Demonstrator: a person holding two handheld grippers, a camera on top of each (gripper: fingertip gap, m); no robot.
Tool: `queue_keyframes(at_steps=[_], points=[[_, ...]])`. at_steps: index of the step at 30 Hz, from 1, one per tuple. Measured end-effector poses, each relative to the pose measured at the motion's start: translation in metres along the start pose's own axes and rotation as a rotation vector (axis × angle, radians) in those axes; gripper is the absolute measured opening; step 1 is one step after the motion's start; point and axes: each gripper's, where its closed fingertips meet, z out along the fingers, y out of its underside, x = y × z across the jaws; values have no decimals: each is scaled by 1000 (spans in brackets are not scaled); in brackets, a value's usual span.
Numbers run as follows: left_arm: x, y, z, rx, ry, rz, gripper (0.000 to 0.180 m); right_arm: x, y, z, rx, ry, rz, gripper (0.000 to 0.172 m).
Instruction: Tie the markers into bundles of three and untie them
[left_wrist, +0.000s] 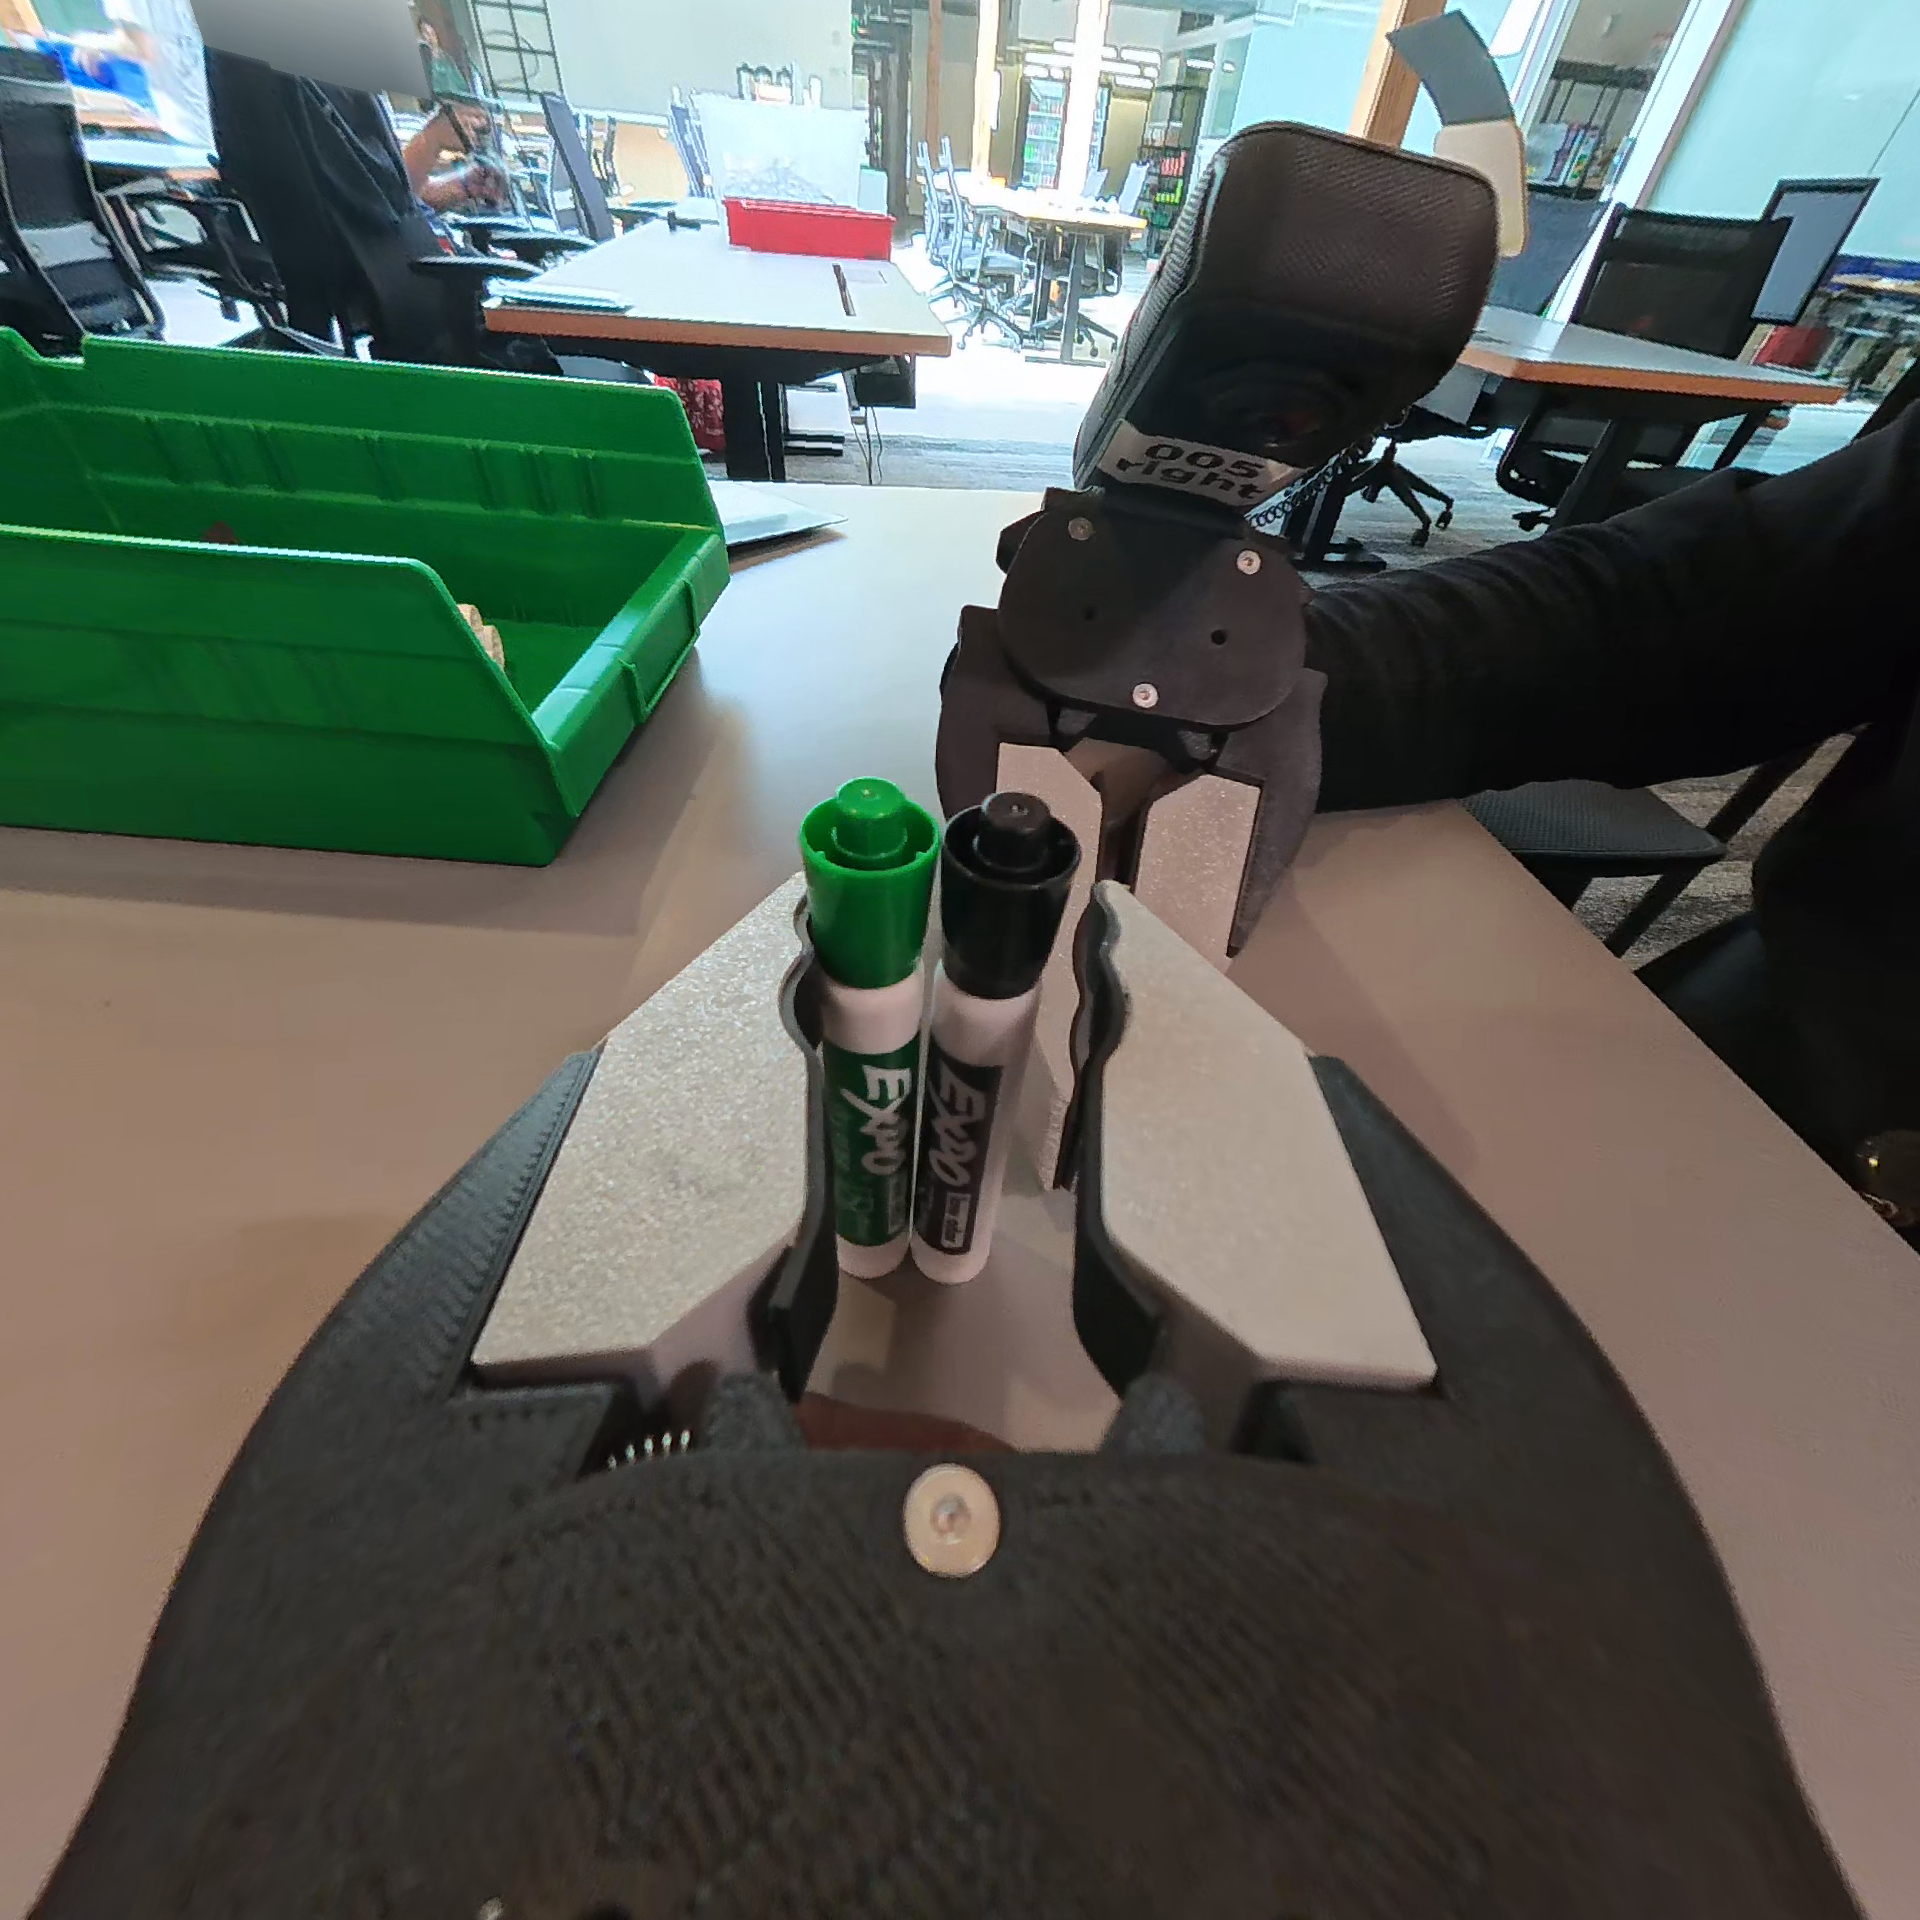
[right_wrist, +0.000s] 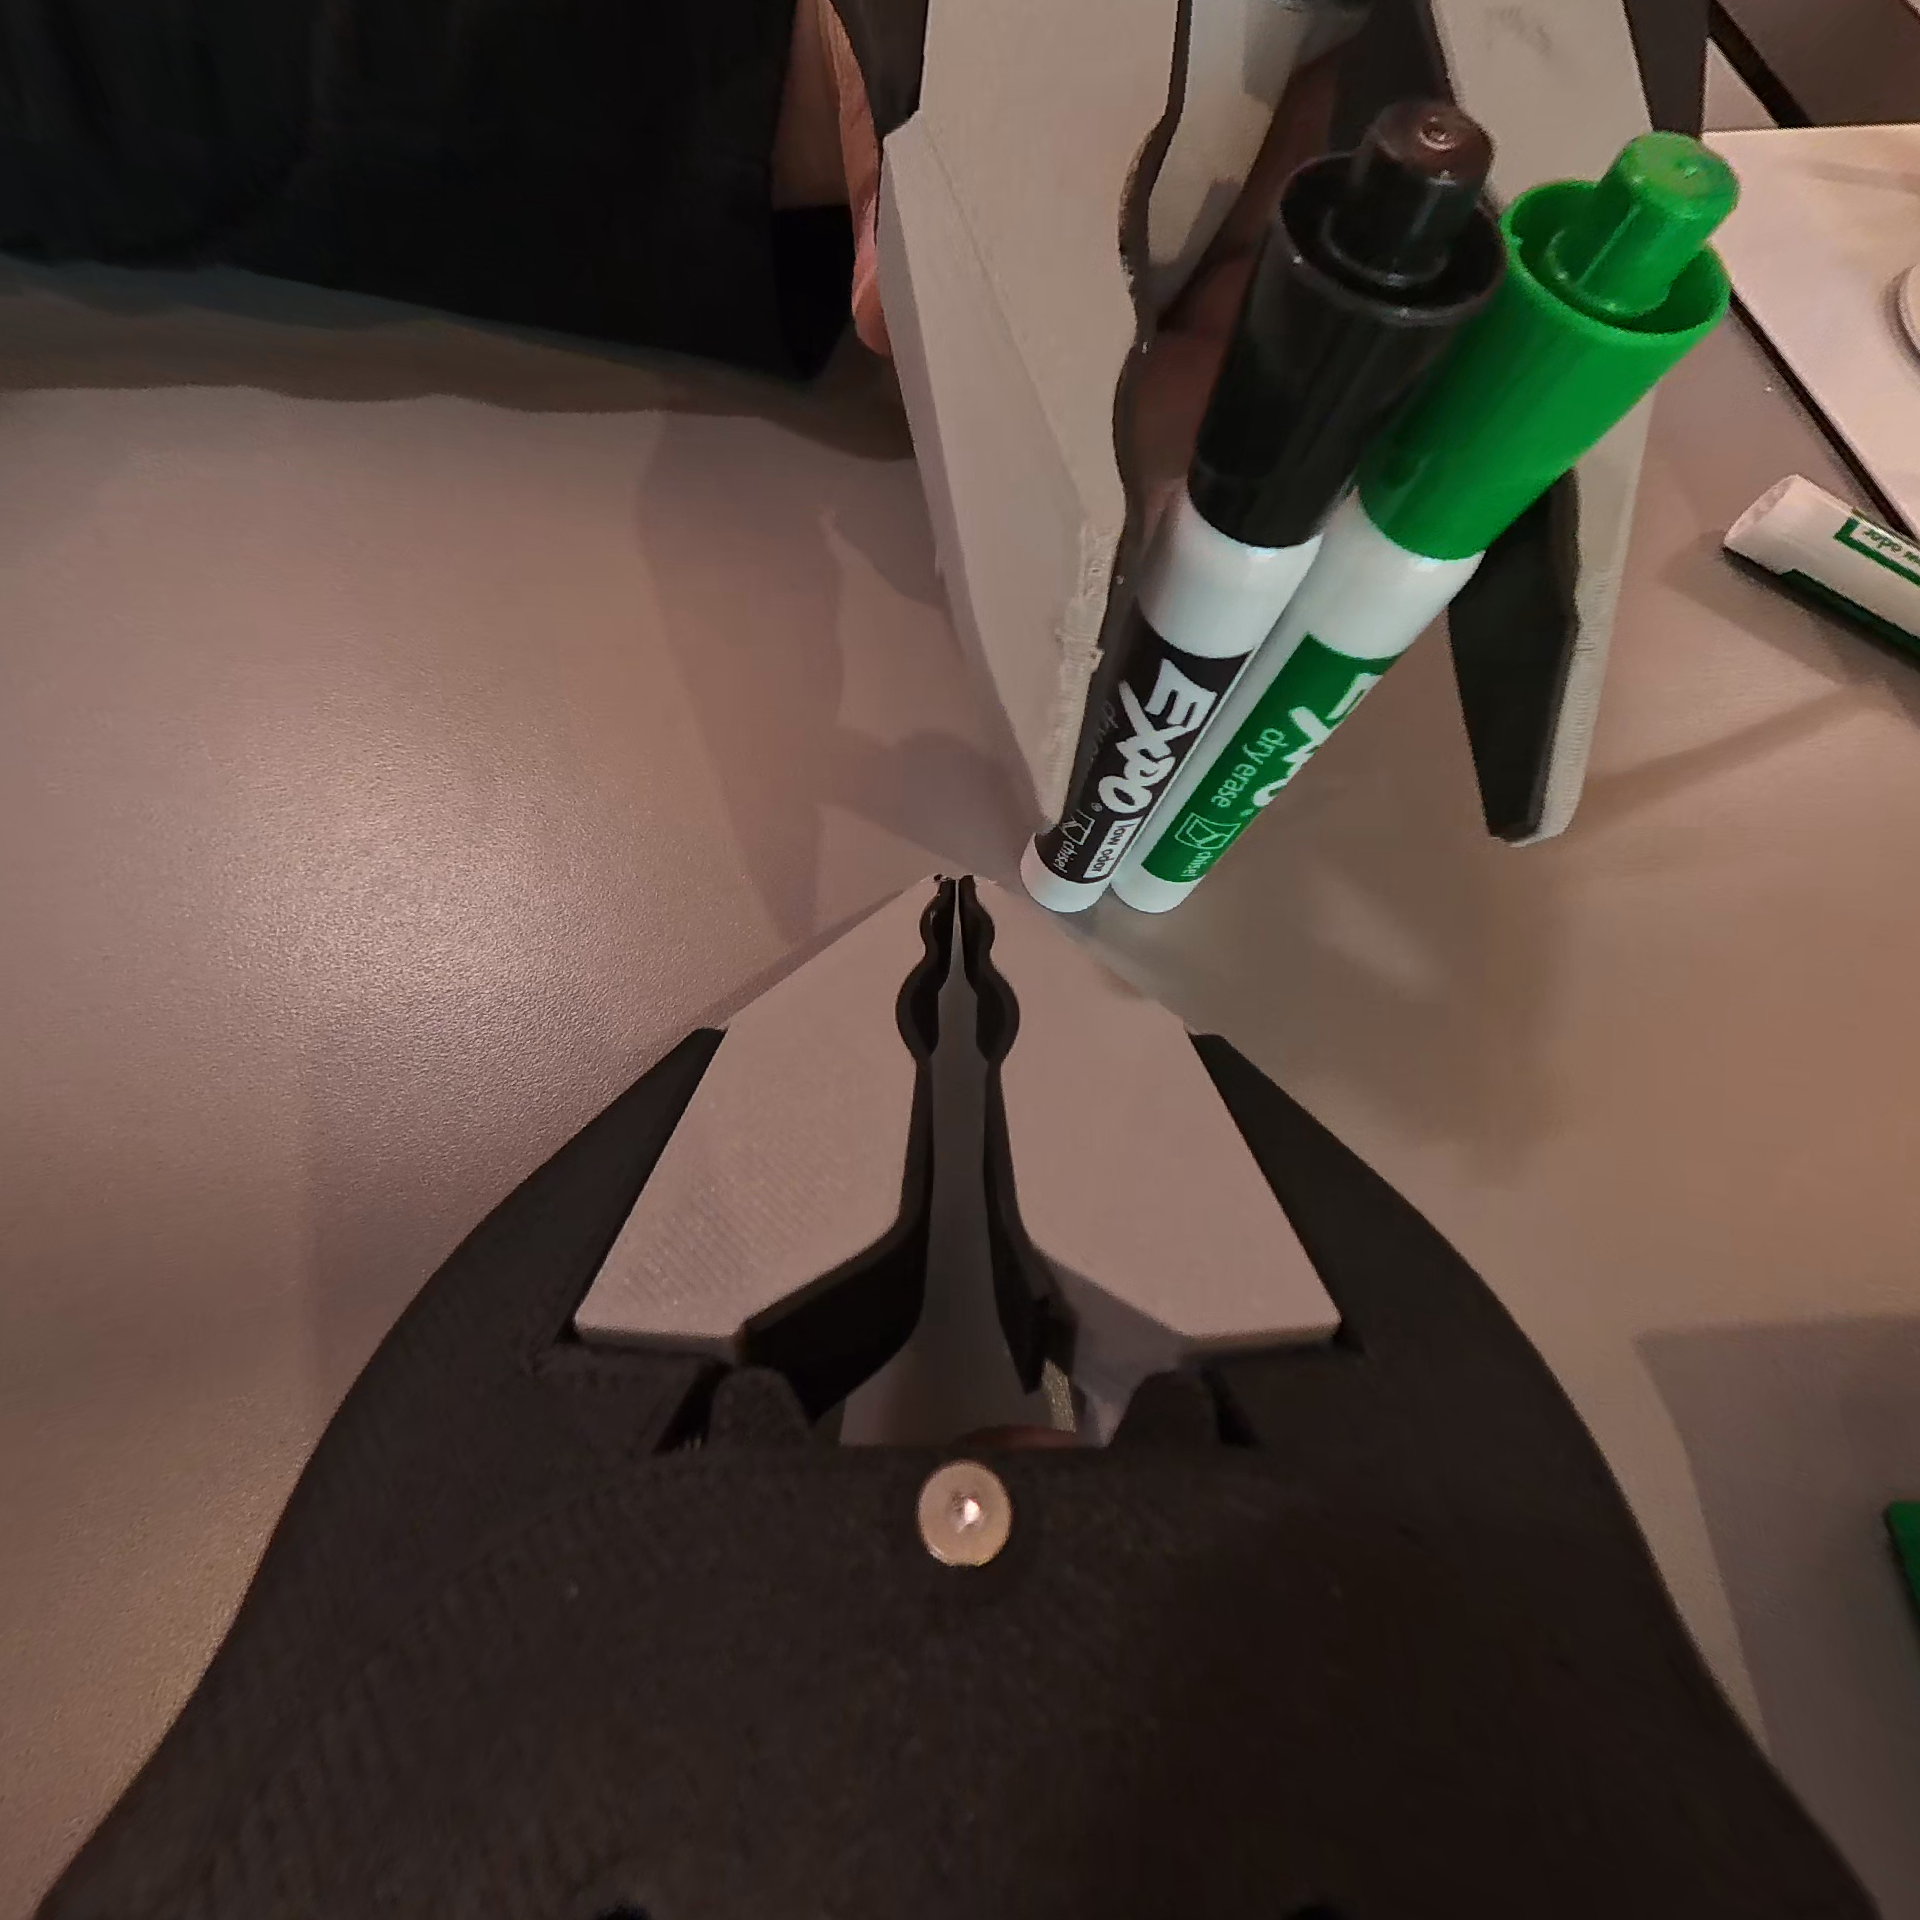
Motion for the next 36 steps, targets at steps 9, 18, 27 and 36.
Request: queue_keyframes(at_steps=[9, 18, 27, 36], points=[[-1, -1, 3, -1, 9, -7, 51, 0, 0, 0, 1, 0, 1, 0], [1, 0, 4, -9, 36, -12, 51, 0, 0, 0, 1, -3, 1, 0], [1, 2, 9, -33, 107, -26, 55, 0, -1, 0, 6, -3, 4, 0], [0, -1, 6, -8, 111, -25, 52, 2, -4, -3, 36, -11, 35, 0]])
